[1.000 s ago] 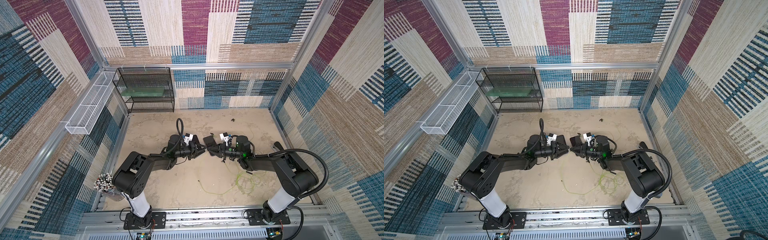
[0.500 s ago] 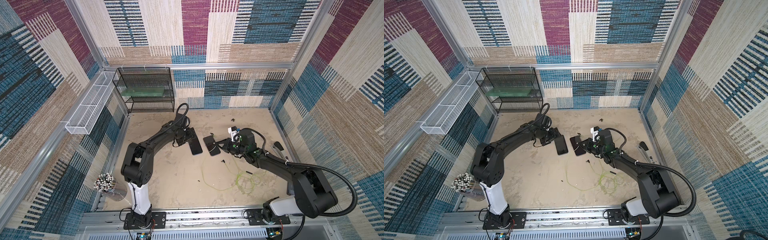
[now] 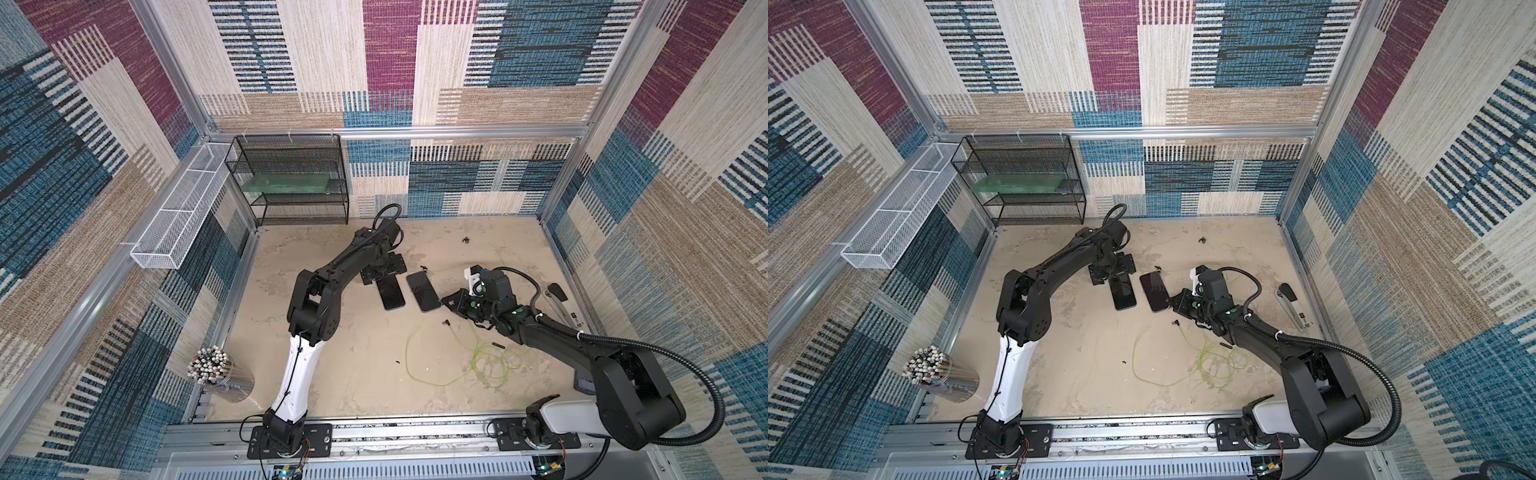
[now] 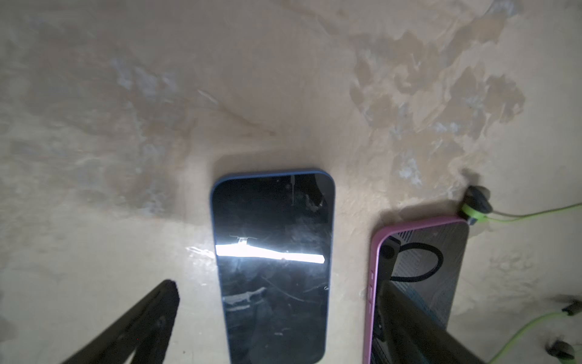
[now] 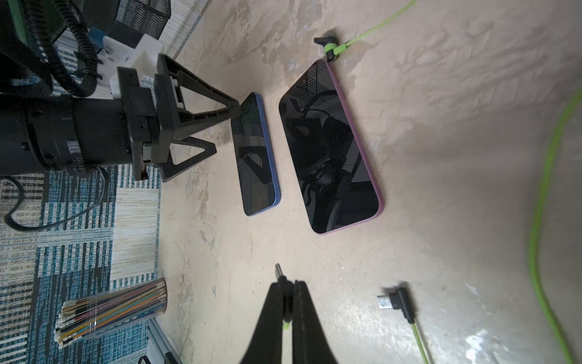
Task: Plug wired earphones into phones
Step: Pick up the phone at the center of the board.
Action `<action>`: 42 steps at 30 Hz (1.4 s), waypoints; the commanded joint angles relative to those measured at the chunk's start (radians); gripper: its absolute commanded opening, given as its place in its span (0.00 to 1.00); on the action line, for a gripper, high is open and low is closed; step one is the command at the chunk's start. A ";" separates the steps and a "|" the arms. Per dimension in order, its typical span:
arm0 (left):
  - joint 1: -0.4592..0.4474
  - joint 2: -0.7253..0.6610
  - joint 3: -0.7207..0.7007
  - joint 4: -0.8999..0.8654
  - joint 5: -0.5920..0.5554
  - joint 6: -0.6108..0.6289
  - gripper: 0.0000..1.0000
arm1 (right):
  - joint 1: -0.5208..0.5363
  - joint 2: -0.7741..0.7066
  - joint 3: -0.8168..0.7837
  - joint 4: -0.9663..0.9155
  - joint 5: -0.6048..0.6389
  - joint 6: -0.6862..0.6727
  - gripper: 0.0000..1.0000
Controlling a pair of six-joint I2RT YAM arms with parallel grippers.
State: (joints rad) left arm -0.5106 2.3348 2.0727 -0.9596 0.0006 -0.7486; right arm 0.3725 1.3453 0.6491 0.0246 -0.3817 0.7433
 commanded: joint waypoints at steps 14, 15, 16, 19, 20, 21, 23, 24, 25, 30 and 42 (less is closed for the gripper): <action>-0.034 0.135 0.160 -0.230 -0.094 0.047 0.99 | -0.017 -0.083 -0.057 0.017 0.022 -0.008 0.00; -0.034 0.140 0.161 -0.226 -0.089 0.042 0.97 | -0.017 -0.081 -0.059 0.022 0.018 -0.006 0.00; -0.034 0.146 0.160 -0.221 -0.080 0.037 0.95 | -0.015 -0.080 -0.061 0.031 0.013 -0.003 0.00; -0.035 0.161 0.156 -0.200 -0.073 0.012 0.91 | -0.008 -0.069 -0.056 0.038 0.006 0.000 0.00; -0.035 0.161 0.148 -0.189 -0.074 -0.001 0.89 | -0.004 -0.067 -0.055 0.040 0.008 0.002 0.00; -0.037 0.158 0.135 -0.175 -0.073 -0.011 0.89 | -0.001 -0.065 -0.055 0.042 0.009 0.004 0.00; -0.038 0.156 0.111 -0.151 -0.063 -0.032 0.88 | 0.003 -0.059 -0.053 0.050 0.009 0.008 0.00; -0.039 0.155 0.104 -0.149 -0.060 -0.039 0.88 | 0.005 -0.057 -0.052 0.052 0.009 0.011 0.00; -0.039 0.153 0.092 -0.144 -0.057 -0.048 0.89 | 0.006 -0.054 -0.052 0.056 0.009 0.014 0.00; -0.040 0.089 -0.032 -0.063 -0.025 -0.090 0.96 | 0.008 -0.048 -0.049 0.057 0.009 0.017 0.00; -0.039 0.069 -0.116 0.008 0.064 -0.171 0.76 | 0.009 -0.031 -0.036 0.051 0.008 0.013 0.00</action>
State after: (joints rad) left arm -0.5461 2.3604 1.9617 -1.0016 -0.0711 -0.8795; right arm 0.3801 1.3178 0.6052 0.0559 -0.3676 0.7589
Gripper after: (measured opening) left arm 0.775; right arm 0.105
